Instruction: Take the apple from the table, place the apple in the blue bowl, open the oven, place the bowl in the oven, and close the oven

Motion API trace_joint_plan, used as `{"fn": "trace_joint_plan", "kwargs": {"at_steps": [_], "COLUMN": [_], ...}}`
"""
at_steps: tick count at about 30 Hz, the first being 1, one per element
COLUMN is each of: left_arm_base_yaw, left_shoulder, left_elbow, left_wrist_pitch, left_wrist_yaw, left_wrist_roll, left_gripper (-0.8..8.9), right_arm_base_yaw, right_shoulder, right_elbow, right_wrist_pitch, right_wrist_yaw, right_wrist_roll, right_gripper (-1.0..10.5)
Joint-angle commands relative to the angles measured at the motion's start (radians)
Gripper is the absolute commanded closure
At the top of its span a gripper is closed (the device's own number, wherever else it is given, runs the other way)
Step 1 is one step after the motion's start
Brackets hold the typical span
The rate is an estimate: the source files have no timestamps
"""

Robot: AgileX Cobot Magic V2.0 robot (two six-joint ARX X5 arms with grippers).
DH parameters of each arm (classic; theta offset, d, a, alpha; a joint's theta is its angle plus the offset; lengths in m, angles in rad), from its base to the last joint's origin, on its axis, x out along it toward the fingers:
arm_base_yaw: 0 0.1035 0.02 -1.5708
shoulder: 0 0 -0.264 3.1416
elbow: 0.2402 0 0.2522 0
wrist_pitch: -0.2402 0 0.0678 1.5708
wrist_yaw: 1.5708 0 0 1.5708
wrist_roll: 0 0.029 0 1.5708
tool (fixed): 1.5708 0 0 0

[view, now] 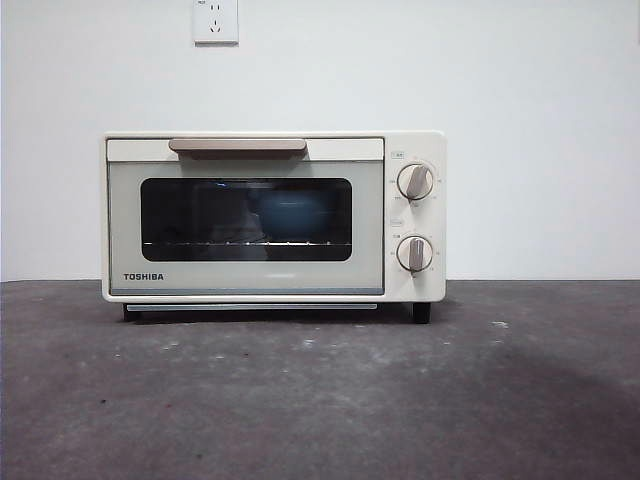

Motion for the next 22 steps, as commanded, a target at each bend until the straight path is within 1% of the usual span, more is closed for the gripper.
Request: {"fn": "trace_joint_plan", "kwargs": {"at_steps": [1,4,13,22], "left_arm_base_yaw": [0.002,0.002,0.002,0.002], "left_shoulder": [-0.002,-0.002,-0.002,-0.002], "left_elbow": [-0.013,-0.013,-0.013,-0.013], "left_wrist_pitch": [-0.027,-0.027,-0.027,-0.026], "left_wrist_yaw": [0.002,0.002,0.002,0.002], "left_wrist_roll": [-0.005,-0.005,-0.005,-0.005], "left_gripper": [8.06,8.06,8.06,8.06], "right_arm_base_yaw": [-0.012,-0.023,-0.032,-0.032], "right_shoulder": [-0.037,-0.066,-0.122,-0.122], "right_elbow": [-0.043,-0.085,-0.086,-0.086], "right_wrist_pitch": [0.013,0.005,-0.233,-0.220], "right_wrist_yaw": [0.002,0.001,0.003,0.005], "right_wrist_roll": [-0.007,-0.004,-0.003,-0.004], "right_gripper": [9.4,9.4,9.4,9.4]}}
